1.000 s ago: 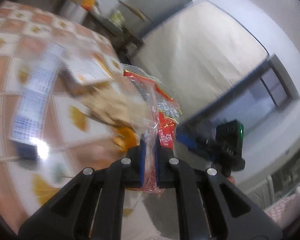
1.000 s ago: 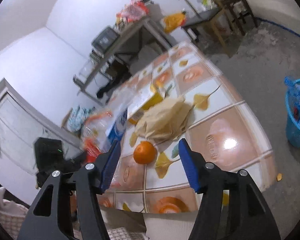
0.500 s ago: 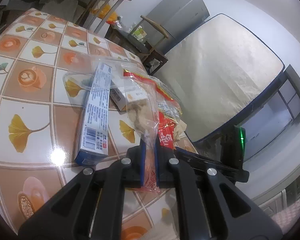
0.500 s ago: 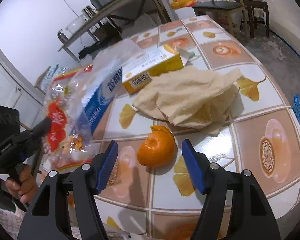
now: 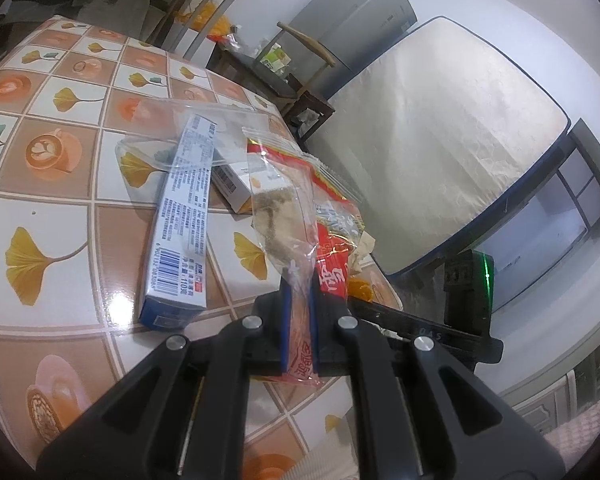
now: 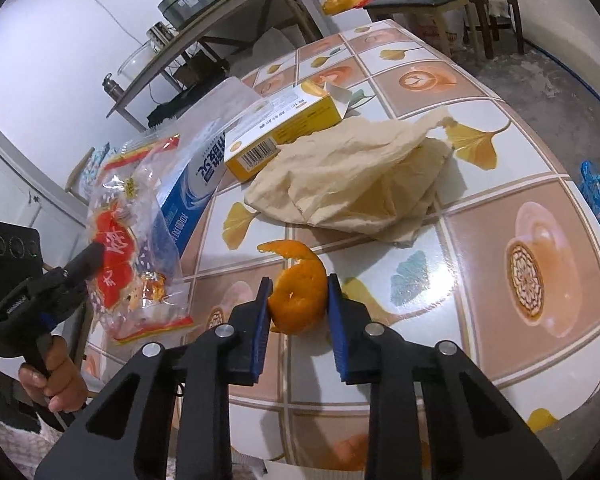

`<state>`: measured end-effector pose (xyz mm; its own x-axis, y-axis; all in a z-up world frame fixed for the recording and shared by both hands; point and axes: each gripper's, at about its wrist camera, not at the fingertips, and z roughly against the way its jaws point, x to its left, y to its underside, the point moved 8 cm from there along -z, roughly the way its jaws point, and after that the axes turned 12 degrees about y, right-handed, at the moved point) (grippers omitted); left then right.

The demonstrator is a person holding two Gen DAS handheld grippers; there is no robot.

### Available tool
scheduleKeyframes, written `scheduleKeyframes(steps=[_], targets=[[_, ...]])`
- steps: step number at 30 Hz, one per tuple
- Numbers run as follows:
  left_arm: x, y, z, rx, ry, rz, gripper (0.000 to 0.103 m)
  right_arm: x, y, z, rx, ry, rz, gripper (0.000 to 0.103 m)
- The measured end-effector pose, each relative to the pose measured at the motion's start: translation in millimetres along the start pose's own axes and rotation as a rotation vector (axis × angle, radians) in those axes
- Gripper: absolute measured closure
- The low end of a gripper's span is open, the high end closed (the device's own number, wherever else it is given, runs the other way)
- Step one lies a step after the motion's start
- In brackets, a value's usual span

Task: Collect trash
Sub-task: 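Grasp the orange peel on the table with the right tool, then carry the bags and orange peel over the wastebasket and open both tools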

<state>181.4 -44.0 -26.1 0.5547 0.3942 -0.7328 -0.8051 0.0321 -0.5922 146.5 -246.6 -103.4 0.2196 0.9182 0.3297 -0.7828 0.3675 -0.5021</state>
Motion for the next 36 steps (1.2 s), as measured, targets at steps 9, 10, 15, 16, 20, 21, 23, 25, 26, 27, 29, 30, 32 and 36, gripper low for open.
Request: scheduleKeyframes(steps=[9,10,15,16,20,21,23,25,26,27,29,30,32,36], targets=[[-11.9,0.6,-7.7,0.013,0.004,-0.017,0.097,-11.6,2.1,21.9,-0.033,-0.045,-0.037,0.078],[-14.6,0.1,-9.4,0.017,0.009,-0.02,0.097,-13.4,1.9,25.3,-0.039,-0.052,-0.044,0.078],[-29.9,-4.1,-23.6,0.048,0.044,-0.039,0.097,-23.4,0.8,43.6,-0.087,-0.076,-0.072,0.078],[-34.8,-6.2,-28.3,0.058,0.056,-0.045,0.097,-26.5,0.9,48.8,-0.101,-0.082,-0.08,0.078],[-61.1,-14.8,-52.0,0.107,0.101,-0.095,0.097,-43.8,-0.7,75.7,-0.169,-0.084,-0.112,0.078],[-71.4,-17.6,-62.4,0.135,0.121,-0.109,0.097,-49.4,-1.3,83.7,-0.19,-0.084,-0.125,0.078],[-95.8,-23.6,-85.9,0.19,0.16,-0.151,0.097,-66.5,-2.8,102.9,-0.241,-0.078,-0.16,0.078],[-117.6,-28.2,-108.0,0.236,0.191,-0.189,0.097,-91.8,-3.9,126.8,-0.302,-0.051,-0.204,0.078],[-130.9,-29.6,-122.9,0.264,0.208,-0.212,0.097,-101.3,-4.3,135.9,-0.324,-0.037,-0.222,0.078],[-139.8,-31.1,-134.4,0.283,0.217,-0.228,0.097,-115.3,-4.7,146.9,-0.351,-0.017,-0.244,0.078],[-161.5,-32.2,-170.5,0.342,0.231,-0.262,0.097,-151.0,-3.0,171.1,-0.409,0.051,-0.296,0.078],[-169.2,-31.2,-185.0,0.366,0.238,-0.269,0.097,-163.5,-3.0,178.0,-0.424,0.081,-0.314,0.078],[-184.8,-27.2,-228.6,0.44,0.245,-0.283,0.097,-197.5,0.0,193.3,-0.452,0.153,-0.361,0.078],[-196.8,-13.6,-311.1,0.581,0.175,-0.286,0.097,-268.7,2.0,200.3,-0.442,0.283,-0.449,0.078]])
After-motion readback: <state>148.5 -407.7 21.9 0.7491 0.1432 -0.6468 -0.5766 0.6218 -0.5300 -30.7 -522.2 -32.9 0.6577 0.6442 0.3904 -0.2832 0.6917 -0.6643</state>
